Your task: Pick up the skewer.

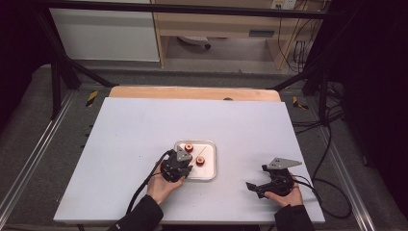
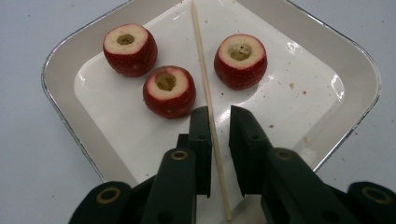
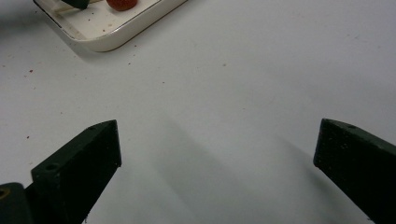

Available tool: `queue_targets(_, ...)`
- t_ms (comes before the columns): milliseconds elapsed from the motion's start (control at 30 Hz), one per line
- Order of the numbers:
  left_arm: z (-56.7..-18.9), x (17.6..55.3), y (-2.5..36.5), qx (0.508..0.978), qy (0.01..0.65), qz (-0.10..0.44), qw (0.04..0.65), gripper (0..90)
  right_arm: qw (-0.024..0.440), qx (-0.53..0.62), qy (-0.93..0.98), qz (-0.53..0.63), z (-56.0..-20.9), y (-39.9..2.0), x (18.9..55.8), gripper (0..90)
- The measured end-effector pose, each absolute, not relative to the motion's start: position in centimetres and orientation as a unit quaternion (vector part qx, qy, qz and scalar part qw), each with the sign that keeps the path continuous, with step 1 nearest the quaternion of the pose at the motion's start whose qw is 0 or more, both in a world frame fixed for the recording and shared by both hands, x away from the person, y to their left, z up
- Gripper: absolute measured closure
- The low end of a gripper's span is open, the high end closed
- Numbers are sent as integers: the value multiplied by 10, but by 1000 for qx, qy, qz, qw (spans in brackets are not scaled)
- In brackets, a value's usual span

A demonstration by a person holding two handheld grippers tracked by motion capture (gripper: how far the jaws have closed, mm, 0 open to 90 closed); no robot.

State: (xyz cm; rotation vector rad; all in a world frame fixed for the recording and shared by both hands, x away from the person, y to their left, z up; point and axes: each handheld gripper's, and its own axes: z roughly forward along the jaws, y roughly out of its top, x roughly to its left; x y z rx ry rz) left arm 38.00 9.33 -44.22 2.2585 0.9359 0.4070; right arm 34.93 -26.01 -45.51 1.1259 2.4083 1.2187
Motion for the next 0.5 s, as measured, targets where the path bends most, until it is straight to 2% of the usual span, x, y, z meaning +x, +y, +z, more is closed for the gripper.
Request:
queue_targets(300, -443, 377, 90, 856, 365, 172, 323, 872, 109, 381, 819, 414, -455, -260, 350, 14)
queue_targets(500, -444, 376, 91, 852, 371, 171, 327, 880, 107, 382, 819, 414, -455, -260, 349, 15)
